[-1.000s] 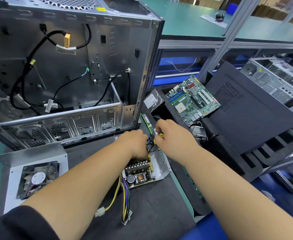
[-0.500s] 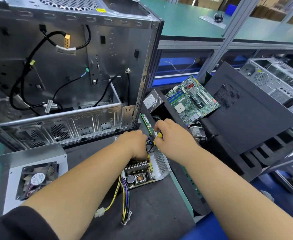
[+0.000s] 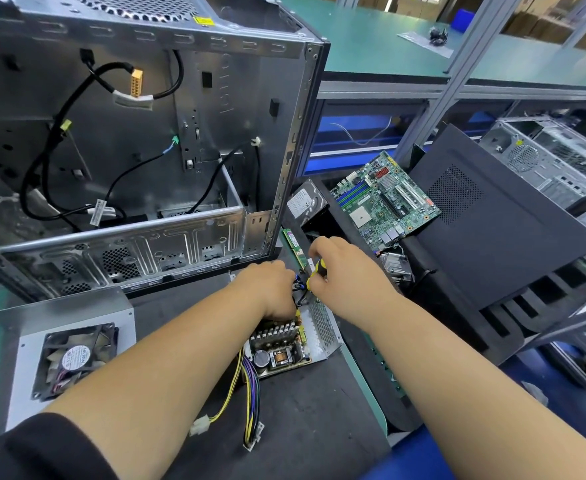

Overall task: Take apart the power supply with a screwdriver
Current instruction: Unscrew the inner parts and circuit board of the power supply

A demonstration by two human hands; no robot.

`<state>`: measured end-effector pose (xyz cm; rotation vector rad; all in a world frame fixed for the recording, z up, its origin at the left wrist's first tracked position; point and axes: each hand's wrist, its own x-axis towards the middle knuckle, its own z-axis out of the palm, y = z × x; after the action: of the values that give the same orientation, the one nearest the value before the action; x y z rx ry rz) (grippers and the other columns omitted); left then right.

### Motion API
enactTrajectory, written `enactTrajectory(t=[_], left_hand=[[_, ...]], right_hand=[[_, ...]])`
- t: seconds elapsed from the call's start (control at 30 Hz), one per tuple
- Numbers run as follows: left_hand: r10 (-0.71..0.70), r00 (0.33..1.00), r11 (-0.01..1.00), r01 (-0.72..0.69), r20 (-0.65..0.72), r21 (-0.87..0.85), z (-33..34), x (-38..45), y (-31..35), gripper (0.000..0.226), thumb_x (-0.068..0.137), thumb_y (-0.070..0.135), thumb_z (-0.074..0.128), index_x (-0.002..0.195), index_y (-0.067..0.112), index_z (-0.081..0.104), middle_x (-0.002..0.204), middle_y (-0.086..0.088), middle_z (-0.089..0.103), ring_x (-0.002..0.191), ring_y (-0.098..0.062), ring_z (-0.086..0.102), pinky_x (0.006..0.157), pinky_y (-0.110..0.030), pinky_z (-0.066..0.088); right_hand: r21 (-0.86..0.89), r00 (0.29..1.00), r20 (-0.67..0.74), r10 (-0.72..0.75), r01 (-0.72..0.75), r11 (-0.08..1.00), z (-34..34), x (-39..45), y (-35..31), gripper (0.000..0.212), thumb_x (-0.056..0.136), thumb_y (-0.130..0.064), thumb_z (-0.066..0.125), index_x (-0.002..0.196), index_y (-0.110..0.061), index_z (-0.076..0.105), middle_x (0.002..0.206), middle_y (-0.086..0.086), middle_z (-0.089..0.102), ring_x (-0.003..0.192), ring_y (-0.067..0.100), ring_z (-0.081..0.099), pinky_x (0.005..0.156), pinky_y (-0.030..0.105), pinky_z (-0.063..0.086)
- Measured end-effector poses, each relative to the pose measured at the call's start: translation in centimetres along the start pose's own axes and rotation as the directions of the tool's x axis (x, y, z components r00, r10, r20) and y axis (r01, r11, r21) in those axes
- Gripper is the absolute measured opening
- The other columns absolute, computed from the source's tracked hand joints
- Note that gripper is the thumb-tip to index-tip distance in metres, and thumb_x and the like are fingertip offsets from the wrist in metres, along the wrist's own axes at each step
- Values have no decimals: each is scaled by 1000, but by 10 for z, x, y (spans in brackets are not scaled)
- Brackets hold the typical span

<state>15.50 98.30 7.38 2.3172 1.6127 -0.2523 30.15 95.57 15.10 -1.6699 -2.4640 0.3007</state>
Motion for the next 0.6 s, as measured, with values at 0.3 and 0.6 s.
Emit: enactTrajectory(t=[0.3,0.6], left_hand=[[-6,1000,1000,6,-8,-6,0,0,0,54,76,42,59,125,20,51,117,-7,49,108,-29,55,74,-36,35],[7,1000,1000,-7,11,4,-1,1,0,51,76,42,57,122,19,53,116,-7,48,107,-29,54,75,-36,37]], right_hand=[[-160,996,-73,-44,32,987,5,0,4,28,100,-45,46,107,-18,51,87,2,60,77,28,56,56,35,36],[-25,1000,-12,-19,18,1000,2,1,2,25,93,-25,54,117,-19,54,102,4,57,81,26,53,63,36,44]])
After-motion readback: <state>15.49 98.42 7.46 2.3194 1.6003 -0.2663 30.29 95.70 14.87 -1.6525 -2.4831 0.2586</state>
